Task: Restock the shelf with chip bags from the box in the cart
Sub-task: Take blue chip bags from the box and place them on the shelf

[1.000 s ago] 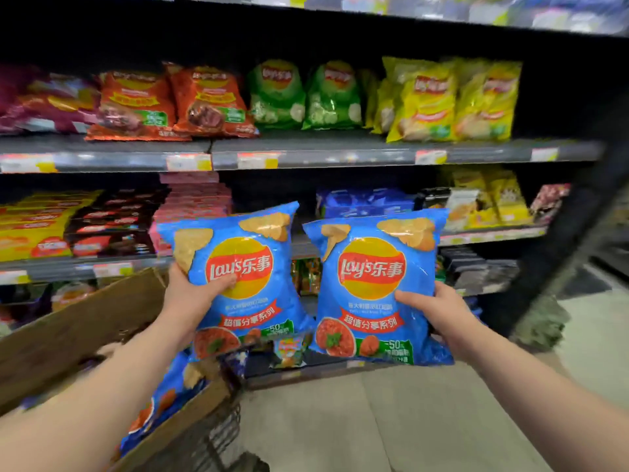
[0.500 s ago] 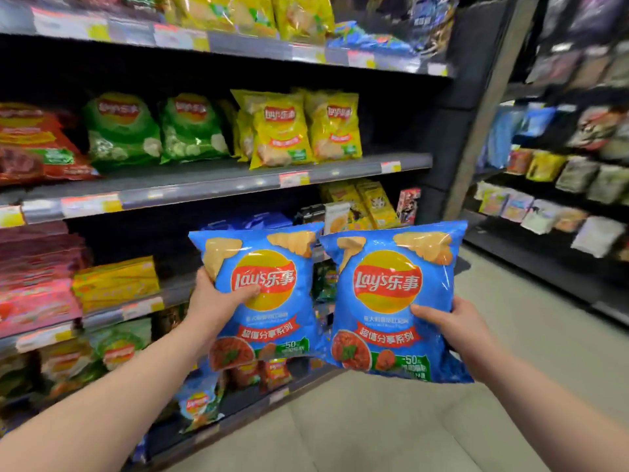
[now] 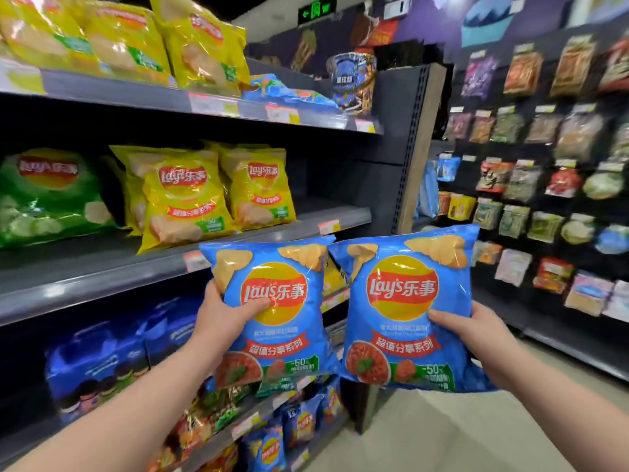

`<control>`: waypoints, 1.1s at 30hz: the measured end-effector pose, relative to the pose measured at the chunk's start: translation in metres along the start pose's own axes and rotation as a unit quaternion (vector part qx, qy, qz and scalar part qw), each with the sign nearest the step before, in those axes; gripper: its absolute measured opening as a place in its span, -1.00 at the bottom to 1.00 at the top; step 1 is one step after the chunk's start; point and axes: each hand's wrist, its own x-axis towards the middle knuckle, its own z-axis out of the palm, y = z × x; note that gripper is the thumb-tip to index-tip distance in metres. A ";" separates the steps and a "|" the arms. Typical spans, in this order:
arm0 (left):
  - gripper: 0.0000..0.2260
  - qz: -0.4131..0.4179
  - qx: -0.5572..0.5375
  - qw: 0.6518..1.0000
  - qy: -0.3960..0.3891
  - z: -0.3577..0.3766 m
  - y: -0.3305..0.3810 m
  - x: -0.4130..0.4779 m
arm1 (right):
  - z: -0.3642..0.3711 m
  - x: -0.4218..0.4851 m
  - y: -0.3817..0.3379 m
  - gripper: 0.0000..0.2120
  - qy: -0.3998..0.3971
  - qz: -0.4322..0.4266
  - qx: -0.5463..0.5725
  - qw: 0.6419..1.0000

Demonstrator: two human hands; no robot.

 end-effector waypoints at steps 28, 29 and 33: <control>-0.55 0.024 -0.043 0.990 0.133 0.203 0.033 0.183 | -0.073 0.381 -0.048 -0.86 -0.077 -0.074 0.012 0.994; -0.54 0.024 -0.045 0.988 0.143 0.211 0.034 0.185 | -0.075 0.395 -0.051 -0.83 -0.087 -0.079 0.008 0.993; -0.56 0.035 -0.044 0.981 0.187 0.236 0.041 0.189 | -0.073 0.451 -0.060 -0.71 -0.113 -0.080 0.019 0.990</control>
